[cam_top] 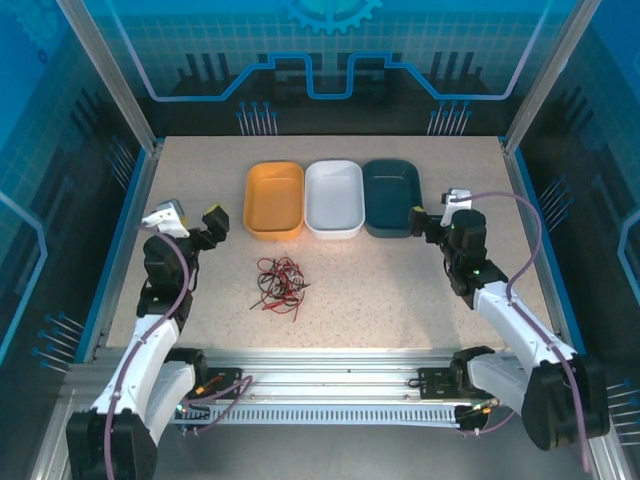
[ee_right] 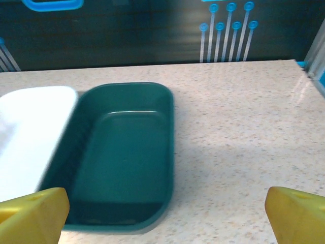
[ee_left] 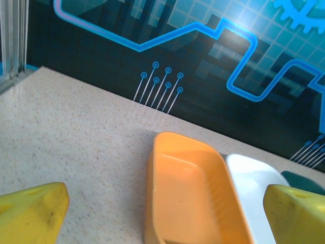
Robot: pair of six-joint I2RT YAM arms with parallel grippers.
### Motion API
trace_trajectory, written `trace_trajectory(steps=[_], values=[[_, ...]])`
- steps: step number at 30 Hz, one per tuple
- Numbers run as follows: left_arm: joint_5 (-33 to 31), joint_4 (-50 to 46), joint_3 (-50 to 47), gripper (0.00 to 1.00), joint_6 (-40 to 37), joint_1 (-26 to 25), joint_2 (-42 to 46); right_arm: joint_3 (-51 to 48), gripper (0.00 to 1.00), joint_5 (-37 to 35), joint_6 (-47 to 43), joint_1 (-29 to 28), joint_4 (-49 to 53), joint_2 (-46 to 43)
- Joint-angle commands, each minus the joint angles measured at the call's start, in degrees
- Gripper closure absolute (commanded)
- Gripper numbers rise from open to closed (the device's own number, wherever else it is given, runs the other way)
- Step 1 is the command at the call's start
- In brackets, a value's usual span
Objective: Untangle the cables
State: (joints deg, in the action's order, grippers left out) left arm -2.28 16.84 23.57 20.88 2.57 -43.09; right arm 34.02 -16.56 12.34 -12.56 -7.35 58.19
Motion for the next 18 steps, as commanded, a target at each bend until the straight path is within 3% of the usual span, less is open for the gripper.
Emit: trace_trajectory(steps=[1,5,7,10,14,18], values=[[3.09,-14.40,2.30,0.01,10.01,-0.17,3.48,5.04,0.00,-4.19,5.79,-6.60,15.42,-1.89],[9.09,-24.54,2.81,0.01,14.02,-0.77,6.32,10.36,0.00,-9.42,10.87,-17.02,24.81,-0.94],[15.07,-25.93,1.98,0.01,15.64,-1.36,7.42,12.72,0.00,-10.85,13.29,-22.09,27.70,0.93],[18.55,-26.25,-0.93,0.01,20.08,-3.64,9.76,15.89,0.00,-10.19,16.66,-27.90,30.07,5.24],[17.52,-29.85,-3.67,0.01,22.86,-8.26,13.37,20.98,0.00,-8.74,19.17,-35.23,31.57,11.42],[13.61,-35.90,-4.92,0.01,23.77,-13.08,14.64,25.67,0.05,-4.16,21.67,-38.47,33.30,17.18]])
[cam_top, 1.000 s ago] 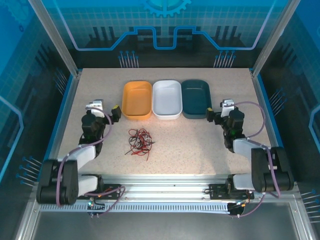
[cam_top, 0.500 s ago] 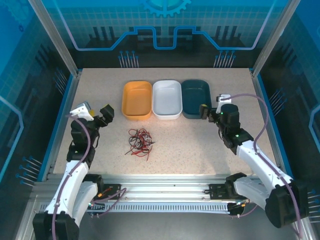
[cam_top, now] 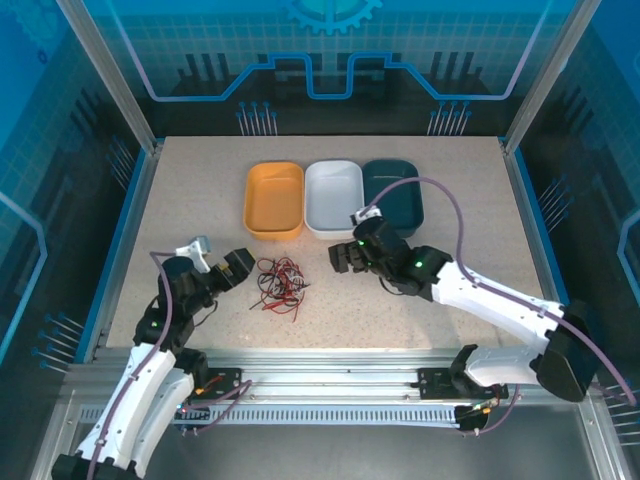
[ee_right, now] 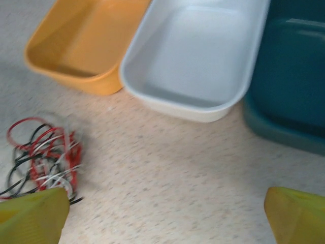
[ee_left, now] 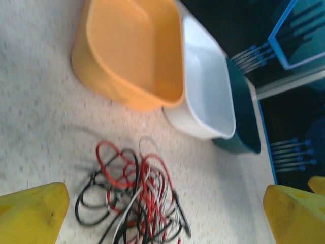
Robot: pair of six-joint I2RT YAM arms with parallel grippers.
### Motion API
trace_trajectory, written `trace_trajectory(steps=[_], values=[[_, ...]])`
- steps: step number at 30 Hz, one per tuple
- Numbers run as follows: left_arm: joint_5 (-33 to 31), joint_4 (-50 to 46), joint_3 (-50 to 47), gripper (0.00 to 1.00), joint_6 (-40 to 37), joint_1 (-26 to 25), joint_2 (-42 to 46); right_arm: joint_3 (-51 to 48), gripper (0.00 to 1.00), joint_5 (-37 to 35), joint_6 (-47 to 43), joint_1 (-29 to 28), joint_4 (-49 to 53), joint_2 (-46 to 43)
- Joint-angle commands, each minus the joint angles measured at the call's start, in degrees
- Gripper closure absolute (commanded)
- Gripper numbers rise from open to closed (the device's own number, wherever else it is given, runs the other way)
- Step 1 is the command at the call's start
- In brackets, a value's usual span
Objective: Untangle the cables
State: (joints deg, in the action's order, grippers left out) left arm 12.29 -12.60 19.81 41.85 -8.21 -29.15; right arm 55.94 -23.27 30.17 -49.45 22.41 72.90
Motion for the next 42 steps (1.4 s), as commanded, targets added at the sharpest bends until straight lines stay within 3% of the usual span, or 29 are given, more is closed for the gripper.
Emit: trace_trajectory(steps=[1,5,10,16,28,35,42], values=[[-1.26,-6.86,-1.70,0.01,3.26,-3.38,0.54,4.81,0.06,3.48,4.22,-2.24,4.04,3.64],[-2.50,-6.39,-3.96,0.01,5.89,-8.06,0.35,8.85,0.15,7.66,5.24,-4.53,6.33,8.78],[-3.15,-1.19,-6.40,0.14,8.52,-12.80,-2.54,9.93,0.25,12.97,6.21,-6.31,4.98,11.98],[-3.57,8.60,-6.38,0.25,8.94,-16.66,-13.16,12.60,0.33,16.40,6.33,-7.97,4.75,18.31],[-4.40,16.19,-1.85,0.57,3.55,-18.24,-25.76,18.26,0.44,18.88,6.38,-6.75,5.89,27.25],[-3.69,16.84,3.00,0.70,-1.65,-20.23,-31.12,18.07,0.47,18.48,7.08,-5.13,6.92,27.40],[-3.37,18.86,5.20,0.81,-1.77,-22.07,-36.38,17.75,0.50,17.42,7.36,-4.44,8.30,27.20]])
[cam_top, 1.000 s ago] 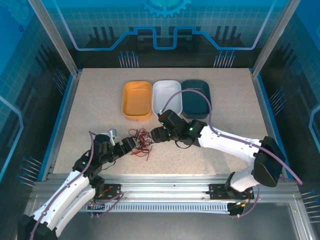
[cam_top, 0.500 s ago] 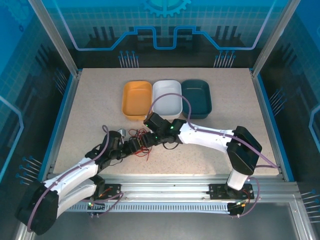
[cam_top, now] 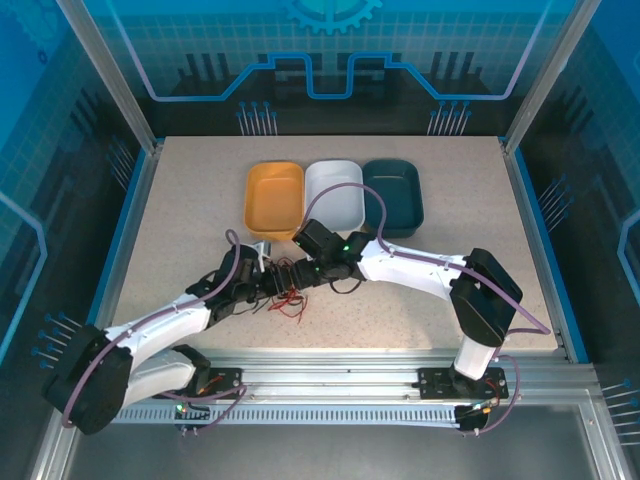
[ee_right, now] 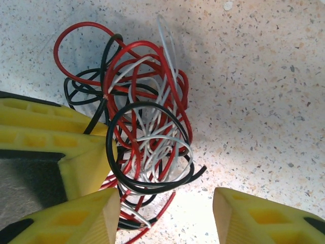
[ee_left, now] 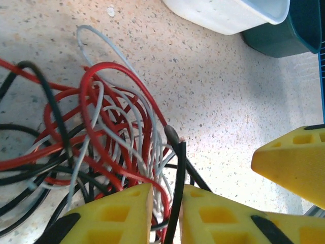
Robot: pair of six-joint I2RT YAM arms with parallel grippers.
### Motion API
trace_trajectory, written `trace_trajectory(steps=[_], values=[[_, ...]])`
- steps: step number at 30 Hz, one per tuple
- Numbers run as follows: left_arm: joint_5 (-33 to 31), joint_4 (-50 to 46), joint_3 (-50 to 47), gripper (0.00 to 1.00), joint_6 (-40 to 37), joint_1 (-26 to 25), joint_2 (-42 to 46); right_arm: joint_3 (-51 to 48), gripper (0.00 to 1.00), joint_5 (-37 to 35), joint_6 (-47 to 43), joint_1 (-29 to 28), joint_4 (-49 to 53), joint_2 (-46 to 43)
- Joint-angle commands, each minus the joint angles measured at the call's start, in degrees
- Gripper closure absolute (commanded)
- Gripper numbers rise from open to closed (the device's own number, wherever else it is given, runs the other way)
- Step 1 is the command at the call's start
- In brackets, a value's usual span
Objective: Untangle the cables
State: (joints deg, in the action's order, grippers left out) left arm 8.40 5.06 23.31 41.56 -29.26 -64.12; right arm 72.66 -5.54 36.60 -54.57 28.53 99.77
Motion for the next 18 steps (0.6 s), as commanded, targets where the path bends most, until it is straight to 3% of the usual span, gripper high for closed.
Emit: trace_trajectory(steps=[1,8,15,18], values=[[0.22,1.03,1.82,0.81,-1.48,-1.25,-1.62,1.07,0.51,-0.16,0.82,0.61,2.07,0.47],[-6.25,-5.90,1.40,0.82,1.04,-1.69,3.52,1.47,0.56,2.03,0.28,0.51,0.52,1.57],[-13.68,-17.86,2.13,0.66,2.49,-1.66,15.84,3.15,0.56,1.20,-1.91,-0.58,1.39,1.99],[-17.42,-24.07,3.20,0.64,4.91,-1.58,18.04,5.14,0.56,-0.40,-3.38,-1.73,2.91,2.97]])
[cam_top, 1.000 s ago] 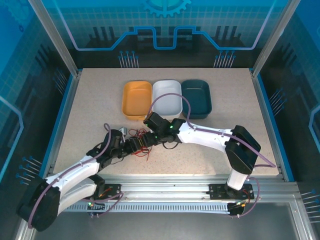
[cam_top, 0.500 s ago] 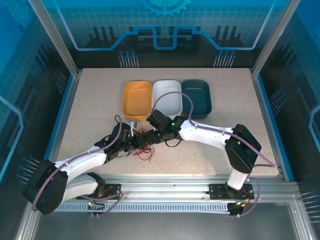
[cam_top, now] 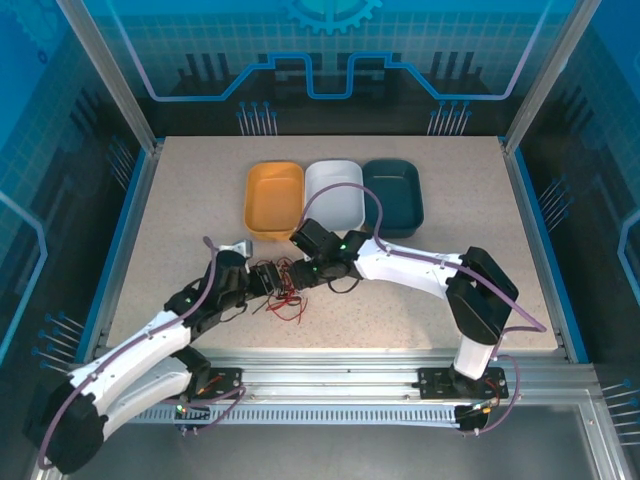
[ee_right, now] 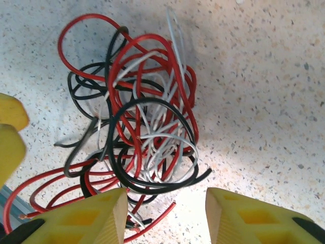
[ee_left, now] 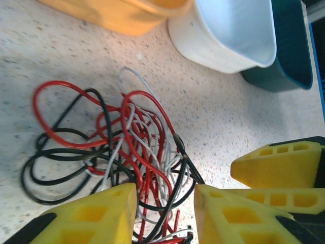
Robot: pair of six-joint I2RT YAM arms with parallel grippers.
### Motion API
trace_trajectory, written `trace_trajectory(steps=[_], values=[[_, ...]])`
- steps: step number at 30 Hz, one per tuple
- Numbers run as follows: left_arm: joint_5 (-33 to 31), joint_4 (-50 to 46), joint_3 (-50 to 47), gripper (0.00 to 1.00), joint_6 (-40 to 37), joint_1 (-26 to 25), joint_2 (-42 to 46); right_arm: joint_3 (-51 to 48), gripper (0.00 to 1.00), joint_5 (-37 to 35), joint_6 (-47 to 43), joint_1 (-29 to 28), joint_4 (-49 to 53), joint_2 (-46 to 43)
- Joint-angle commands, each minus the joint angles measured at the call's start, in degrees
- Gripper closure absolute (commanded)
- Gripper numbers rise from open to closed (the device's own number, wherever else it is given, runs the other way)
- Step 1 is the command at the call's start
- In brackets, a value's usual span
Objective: Untangle the cables
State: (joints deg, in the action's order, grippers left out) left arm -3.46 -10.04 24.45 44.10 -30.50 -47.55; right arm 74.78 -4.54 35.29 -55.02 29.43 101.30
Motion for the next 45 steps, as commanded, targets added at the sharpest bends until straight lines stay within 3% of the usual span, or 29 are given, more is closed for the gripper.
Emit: trace_trajectory(steps=[1,6,12,17,21,25,29,31,45], values=[[-6.11,-10.33,2.34,0.62,3.25,-0.26,1.61,3.85,0.56,-2.01,-2.46,-1.71,2.71,1.87],[-4.77,-11.60,2.64,0.47,5.65,0.11,-0.62,8.32,0.55,-5.94,-3.82,-3.58,7.09,5.03],[-2.50,-8.59,2.63,0.43,5.87,0.27,-6.47,9.80,0.56,-6.68,-3.49,-3.60,7.62,7.52],[0.73,-3.73,2.68,0.42,4.49,0.26,-11.83,9.60,0.75,-8.80,-2.23,-2.98,8.21,7.87],[2.90,-0.05,3.07,0.47,3.25,0.21,-16.23,6.92,0.94,-9.10,-0.69,-1.73,6.36,4.81],[5.46,4.35,3.63,0.55,2.34,0.23,-20.09,4.01,0.95,-8.79,0.13,-0.40,4.81,0.95],[8.50,8.97,5.05,0.73,2.13,0.01,-23.79,2.84,0.99,-9.56,0.74,0.61,6.00,-1.12],[9.37,10.88,6.13,0.78,2.46,-0.30,-25.85,2.41,1.00,-10.60,0.92,0.97,6.64,-2.35],[9.22,13.46,9.11,0.78,3.64,-2.01,-30.94,3.18,1.00,-21.02,-1.17,1.85,13.56,-14.19]])
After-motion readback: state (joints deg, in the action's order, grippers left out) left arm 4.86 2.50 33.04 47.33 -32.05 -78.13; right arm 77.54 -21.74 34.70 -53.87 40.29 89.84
